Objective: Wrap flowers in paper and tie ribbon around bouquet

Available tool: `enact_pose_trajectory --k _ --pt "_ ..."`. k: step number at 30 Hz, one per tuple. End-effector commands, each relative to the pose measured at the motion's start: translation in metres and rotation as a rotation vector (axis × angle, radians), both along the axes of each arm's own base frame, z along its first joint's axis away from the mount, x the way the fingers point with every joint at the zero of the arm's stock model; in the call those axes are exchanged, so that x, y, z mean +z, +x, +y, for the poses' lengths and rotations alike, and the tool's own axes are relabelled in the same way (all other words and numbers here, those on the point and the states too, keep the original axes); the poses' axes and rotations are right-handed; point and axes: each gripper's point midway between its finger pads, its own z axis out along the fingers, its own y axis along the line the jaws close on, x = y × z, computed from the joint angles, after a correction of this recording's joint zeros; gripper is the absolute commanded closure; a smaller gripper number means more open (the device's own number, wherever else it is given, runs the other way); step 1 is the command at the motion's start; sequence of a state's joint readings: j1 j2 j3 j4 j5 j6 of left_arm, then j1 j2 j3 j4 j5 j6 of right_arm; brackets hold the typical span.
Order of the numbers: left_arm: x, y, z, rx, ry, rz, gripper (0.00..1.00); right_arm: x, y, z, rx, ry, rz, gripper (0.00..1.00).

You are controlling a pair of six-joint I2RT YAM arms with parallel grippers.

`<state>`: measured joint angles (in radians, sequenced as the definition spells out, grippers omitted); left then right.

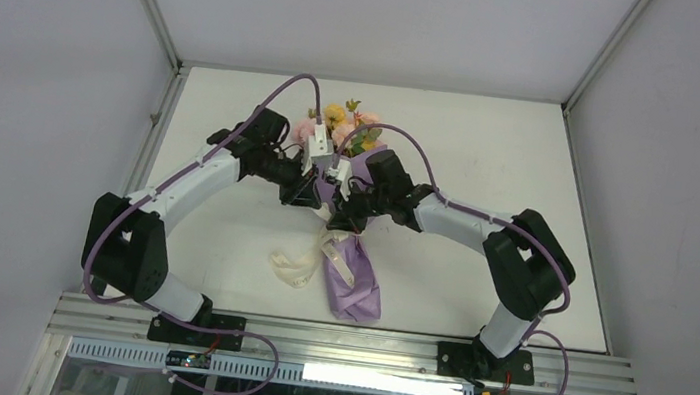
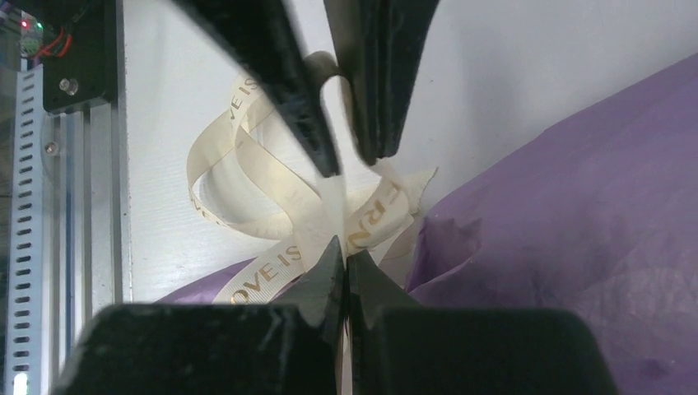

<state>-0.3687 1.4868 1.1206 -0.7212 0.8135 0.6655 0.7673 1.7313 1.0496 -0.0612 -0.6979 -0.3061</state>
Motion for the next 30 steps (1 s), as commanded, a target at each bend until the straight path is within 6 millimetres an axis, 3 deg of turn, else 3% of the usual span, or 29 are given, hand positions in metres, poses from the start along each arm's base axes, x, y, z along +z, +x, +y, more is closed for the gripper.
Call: enact_pose_trajectory --k 1,2,6,10,12,15,17,20,24,30 --pt "0.012 -0.004 -0.008 -0.067 -0.044 -0.048 1.00 0.034 0.002 0.010 0.042 0.094 -0.096 1.00" --pt "0.013 -0.004 -0.007 -0.064 -0.039 -0.047 1.00 0.035 0.003 0.010 0.034 0.093 -0.094 1.00" --pt "0.007 -0.005 0.003 -0.053 0.016 -0.074 1.00 0.041 0.006 0.001 -0.033 0.066 -0.101 0.75" --pt "0.002 -0.002 0.011 -0.040 0.045 -0.098 1.00 0.071 -0.001 -0.023 -0.091 0.076 -0.209 0.50" --pt "0.001 -0.002 0.012 -0.040 0.050 -0.103 1.00 0.085 -0.017 -0.032 -0.064 0.068 -0.293 0.41" --pt "-0.001 -0.001 0.013 -0.039 0.054 -0.110 1.00 0.087 -0.053 -0.028 0.042 0.022 -0.397 0.40" --pt "-0.001 0.004 0.013 -0.019 0.059 -0.119 1.00 0.078 -0.075 -0.017 0.113 -0.001 -0.432 0.42" --pt "0.003 0.014 0.014 0.020 0.055 -0.145 1.00 0.060 -0.093 0.000 0.210 -0.053 -0.466 0.47" --pt "0.007 0.018 0.013 0.040 0.042 -0.157 1.00 0.052 -0.093 0.034 0.301 -0.090 -0.531 0.51" --pt "0.005 0.024 0.014 0.067 0.037 -0.192 1.00 0.029 -0.078 0.073 0.357 -0.106 -0.568 0.48"
